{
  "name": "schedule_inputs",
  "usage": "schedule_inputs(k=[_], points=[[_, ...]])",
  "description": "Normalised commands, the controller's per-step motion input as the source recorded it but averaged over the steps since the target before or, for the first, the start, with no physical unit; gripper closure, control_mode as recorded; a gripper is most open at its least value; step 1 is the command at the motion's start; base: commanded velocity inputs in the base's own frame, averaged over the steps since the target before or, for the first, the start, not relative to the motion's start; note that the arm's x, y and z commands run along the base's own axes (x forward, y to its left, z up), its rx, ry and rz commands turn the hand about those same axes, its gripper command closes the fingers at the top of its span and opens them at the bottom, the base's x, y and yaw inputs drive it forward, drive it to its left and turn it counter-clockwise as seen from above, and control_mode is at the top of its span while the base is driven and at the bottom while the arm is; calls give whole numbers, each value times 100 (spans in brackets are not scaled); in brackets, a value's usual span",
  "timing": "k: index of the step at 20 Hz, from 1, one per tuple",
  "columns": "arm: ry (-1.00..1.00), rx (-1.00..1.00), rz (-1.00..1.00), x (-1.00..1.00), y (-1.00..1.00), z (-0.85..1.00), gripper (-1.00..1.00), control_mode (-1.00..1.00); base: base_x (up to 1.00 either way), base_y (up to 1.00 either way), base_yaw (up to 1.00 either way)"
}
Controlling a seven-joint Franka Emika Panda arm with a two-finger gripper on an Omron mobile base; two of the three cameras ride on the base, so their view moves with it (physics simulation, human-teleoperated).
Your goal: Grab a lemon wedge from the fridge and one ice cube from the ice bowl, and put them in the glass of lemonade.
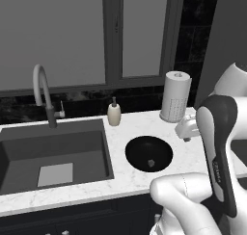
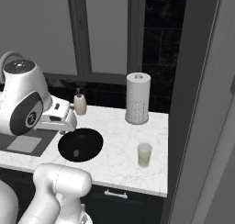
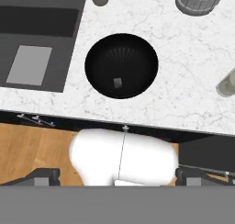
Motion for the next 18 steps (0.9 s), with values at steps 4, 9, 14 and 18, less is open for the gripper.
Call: schedule_inputs(k=[4,9,14,18], points=[[0,0,0,0,0,0,-100,-100,0,0,0],[0,0,0,0,0,0,-100,100,-66,-31,-18],[0,0,0,0,0,0,-100,100,-59,-23,-61],[0,0,0,0,0,0,-100,100,0,-45,-60]])
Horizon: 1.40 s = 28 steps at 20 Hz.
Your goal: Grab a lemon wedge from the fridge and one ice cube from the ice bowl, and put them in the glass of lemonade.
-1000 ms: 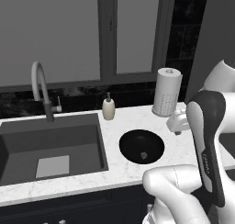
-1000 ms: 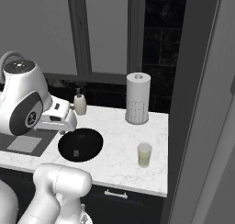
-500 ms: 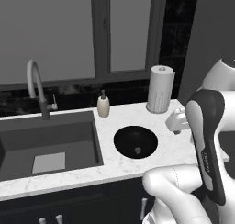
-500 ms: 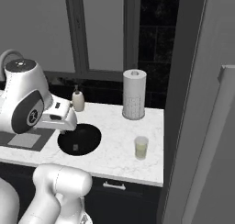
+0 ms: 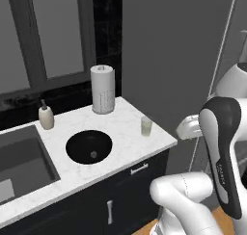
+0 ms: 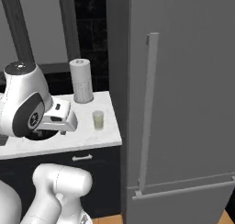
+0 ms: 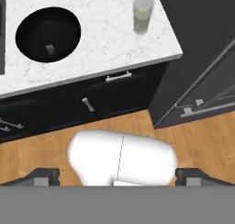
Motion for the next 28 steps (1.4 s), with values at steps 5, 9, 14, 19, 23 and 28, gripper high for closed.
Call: schedule_inputs(k=[5,9,14,19,23,28], points=[[0,0,0,0,0,0,-100,100,23,-54,-60],[0,0,0,0,0,0,-100,100,12,-62,-36],[0,0,0,0,0,0,-100,100,1,-50,-13],[0,0,0,0,0,0,-100,100,0,-4,0],[0,0,0,0,0,0,-100,100,-12,-7,0],[0,0,0,0,0,0,-100,100,-9,-9,0]])
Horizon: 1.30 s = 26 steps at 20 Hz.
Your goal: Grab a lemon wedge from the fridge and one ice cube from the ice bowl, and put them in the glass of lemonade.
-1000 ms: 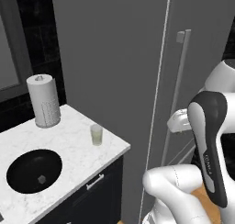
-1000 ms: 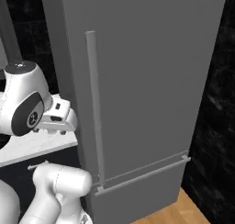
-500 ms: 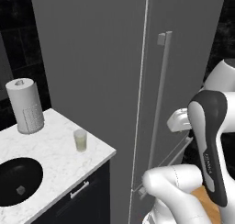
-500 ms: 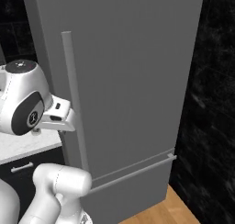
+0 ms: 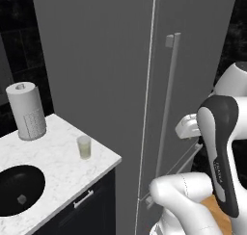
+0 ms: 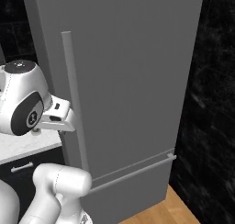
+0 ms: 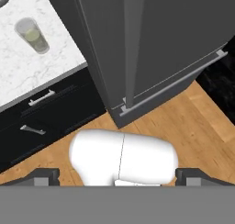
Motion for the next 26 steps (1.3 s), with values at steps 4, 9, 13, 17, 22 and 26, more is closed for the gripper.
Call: schedule_inputs(k=[4,9,13,17,22,26], points=[[0,0,0,0,0,0,-100,100,-46,-18,-1],[0,0,0,0,0,0,-100,100,-49,-9,0],[0,0,0,0,0,0,-100,100,-15,0,0],[0,0,0,0,0,0,-100,100,-27,3,0],[0,0,0,0,0,0,-100,100,-23,25,0],[0,0,0,0,0,0,-100,100,-51,4,0]])
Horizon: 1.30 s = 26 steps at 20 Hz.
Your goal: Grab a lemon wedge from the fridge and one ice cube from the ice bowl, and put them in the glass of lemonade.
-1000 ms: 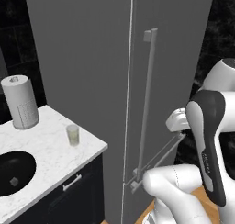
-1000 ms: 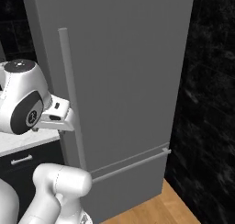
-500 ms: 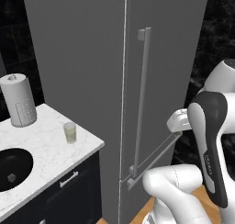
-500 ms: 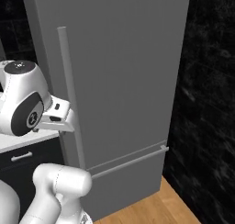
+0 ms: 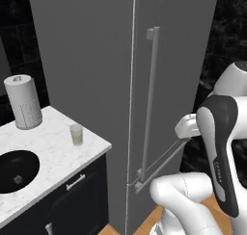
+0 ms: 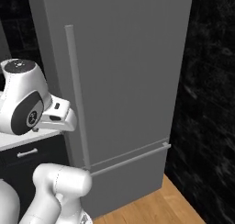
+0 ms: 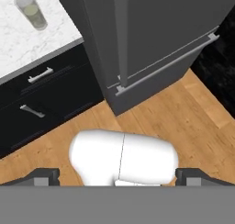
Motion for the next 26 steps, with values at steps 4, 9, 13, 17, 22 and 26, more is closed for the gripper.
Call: schedule_inputs(k=[4,9,13,17,22,26], points=[[0,0,0,0,0,0,-100,100,-33,1,0],[0,0,0,0,0,0,-100,100,-26,0,0],[0,0,0,0,0,0,-100,100,0,0,0],[0,0,0,0,0,0,-100,100,-5,0,0],[0,0,0,0,0,0,-100,100,-1,0,2],[0,0,0,0,0,0,-100,100,0,6,2]])
